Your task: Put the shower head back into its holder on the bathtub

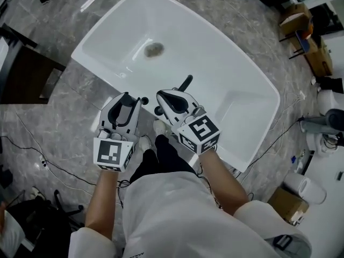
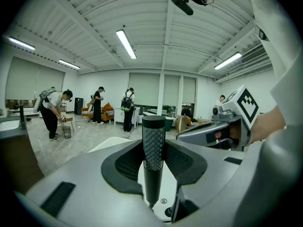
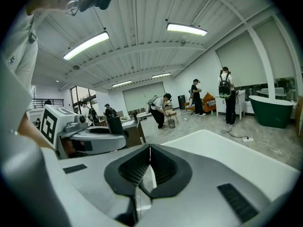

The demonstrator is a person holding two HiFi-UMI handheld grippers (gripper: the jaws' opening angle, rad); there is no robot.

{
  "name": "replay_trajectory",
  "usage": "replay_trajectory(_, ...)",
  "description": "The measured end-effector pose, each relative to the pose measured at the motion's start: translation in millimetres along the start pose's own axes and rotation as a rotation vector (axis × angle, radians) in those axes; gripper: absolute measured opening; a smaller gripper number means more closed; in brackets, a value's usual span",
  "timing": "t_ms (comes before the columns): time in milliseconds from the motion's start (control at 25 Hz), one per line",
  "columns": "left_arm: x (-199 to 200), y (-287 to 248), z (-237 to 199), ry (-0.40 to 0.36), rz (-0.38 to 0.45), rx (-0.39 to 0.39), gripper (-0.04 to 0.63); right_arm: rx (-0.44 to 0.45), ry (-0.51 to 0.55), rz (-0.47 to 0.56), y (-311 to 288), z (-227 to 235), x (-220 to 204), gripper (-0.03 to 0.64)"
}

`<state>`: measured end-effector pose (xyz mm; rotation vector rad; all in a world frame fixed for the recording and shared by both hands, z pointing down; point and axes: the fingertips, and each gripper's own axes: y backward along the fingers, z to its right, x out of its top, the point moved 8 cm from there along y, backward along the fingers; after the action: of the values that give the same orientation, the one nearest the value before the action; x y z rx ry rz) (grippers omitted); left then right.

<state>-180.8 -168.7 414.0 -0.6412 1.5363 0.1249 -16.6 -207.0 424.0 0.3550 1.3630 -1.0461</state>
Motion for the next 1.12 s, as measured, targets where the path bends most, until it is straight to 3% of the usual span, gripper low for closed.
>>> replay_trajectory(600,-59.5,-30.1,-5.2,0.122,-0.092,0.056,0.143,0.023,-0.063,-0.062,-12.1,24.6,-39.6,0.018)
replay_trajectory(1120,-118.7,-59.8,-14.2,0.143,-0.220,0.062,0.143,0.015,-0.108,-0.091,-18.5,37.9,-70.4,0.019)
